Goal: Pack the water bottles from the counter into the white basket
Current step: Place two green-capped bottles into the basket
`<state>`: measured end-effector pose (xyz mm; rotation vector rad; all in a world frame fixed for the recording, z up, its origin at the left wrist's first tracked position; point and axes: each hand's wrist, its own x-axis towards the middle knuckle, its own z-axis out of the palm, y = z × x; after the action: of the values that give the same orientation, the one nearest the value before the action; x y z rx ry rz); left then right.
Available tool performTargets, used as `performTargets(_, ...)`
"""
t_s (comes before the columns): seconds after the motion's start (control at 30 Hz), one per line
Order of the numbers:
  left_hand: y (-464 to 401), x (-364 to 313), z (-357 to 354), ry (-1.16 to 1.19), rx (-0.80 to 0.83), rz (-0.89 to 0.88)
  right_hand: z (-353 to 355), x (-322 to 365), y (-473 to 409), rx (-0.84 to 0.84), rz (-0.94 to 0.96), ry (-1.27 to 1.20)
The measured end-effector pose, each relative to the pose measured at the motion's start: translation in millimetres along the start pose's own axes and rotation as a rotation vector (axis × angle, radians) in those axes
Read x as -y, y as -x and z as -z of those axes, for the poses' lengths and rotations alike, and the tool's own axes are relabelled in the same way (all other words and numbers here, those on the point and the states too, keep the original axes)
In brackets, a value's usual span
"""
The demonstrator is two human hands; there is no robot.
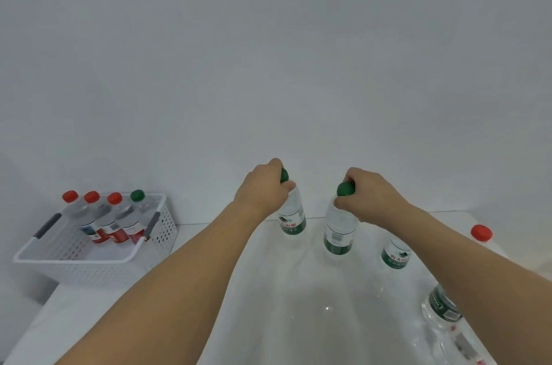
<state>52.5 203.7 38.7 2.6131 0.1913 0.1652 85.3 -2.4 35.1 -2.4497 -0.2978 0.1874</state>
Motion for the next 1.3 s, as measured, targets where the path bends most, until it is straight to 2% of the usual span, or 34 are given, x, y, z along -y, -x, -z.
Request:
performTargets(0.3,16.1,76.4,97.5,0.036,-0.185,-0.096,-38.3,114.0,25.1,-0.096,0.022,-0.066)
performTargets(0.57,12.0,158.5,168.6,0.089,-0.292,-0.05,-81.9,203.2,25.5,-0.156,0.081,-0.155)
performTargets(0.93,8.5,309.9,245.2,-0.056,-0.252,-0.048,-192.7,328.0,-5.6,-0.15,0.089,-0.207)
performTargets(1.3,18.7,417.7,255.1,-0.045,-0.206,0.028,-278.6,393.7,-27.7,-0.05,0.137,-0.178)
